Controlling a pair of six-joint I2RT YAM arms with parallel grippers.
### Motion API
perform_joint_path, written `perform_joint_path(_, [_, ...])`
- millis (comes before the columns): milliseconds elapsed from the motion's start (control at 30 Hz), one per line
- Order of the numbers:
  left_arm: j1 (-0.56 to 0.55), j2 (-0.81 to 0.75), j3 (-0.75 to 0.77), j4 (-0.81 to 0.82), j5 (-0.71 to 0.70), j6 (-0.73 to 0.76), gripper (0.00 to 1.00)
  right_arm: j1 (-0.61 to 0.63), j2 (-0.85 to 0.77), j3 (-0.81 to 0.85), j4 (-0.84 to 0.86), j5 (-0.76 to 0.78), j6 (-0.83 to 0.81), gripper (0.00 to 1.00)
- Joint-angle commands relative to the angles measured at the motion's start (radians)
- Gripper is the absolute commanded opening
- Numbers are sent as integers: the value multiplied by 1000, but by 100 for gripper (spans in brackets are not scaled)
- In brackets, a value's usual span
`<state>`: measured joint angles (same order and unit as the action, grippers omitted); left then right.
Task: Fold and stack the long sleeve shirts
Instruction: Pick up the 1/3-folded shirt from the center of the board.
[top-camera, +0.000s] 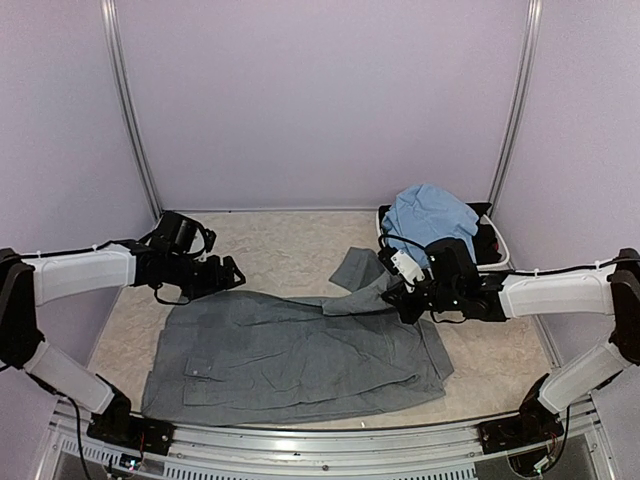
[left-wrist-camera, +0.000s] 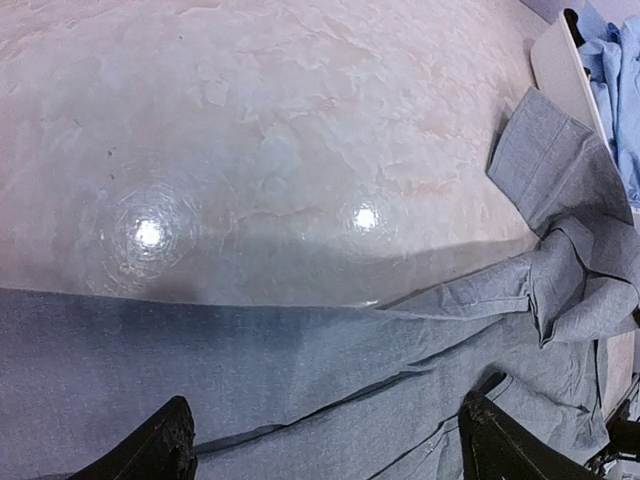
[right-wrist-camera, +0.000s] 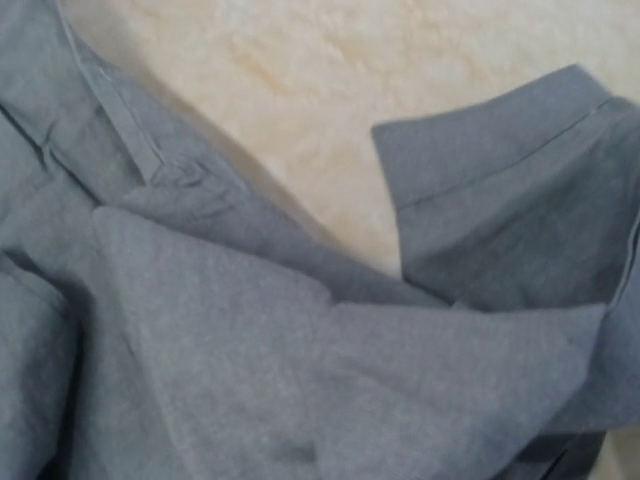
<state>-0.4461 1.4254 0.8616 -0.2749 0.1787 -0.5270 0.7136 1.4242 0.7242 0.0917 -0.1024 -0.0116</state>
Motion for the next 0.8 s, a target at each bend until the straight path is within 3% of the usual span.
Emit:
perform_joint_path(0, [35,30,78,-95,-13,65,86,10,-23,-32,5,12,45,0])
perform_joint_path(167, [66,119,157,-188,-207,173,86,9,11,3,-112,23,79,0])
perform_joint_path(300, [144,123,127,-143,-92,281,86,8,26,17,-159,21,72,0])
perform_joint_path(433, [300,97,98,-89,88,327,84,6,53,38,-199,11,67,0])
perform_joint_path(633, [436,135,129,-150,146,452,83,6,61,31,-173,-61,81,0])
perform_joint_path(767, [550,193,142,-174,335,570,72,6,61,28,-166,-83,80,0])
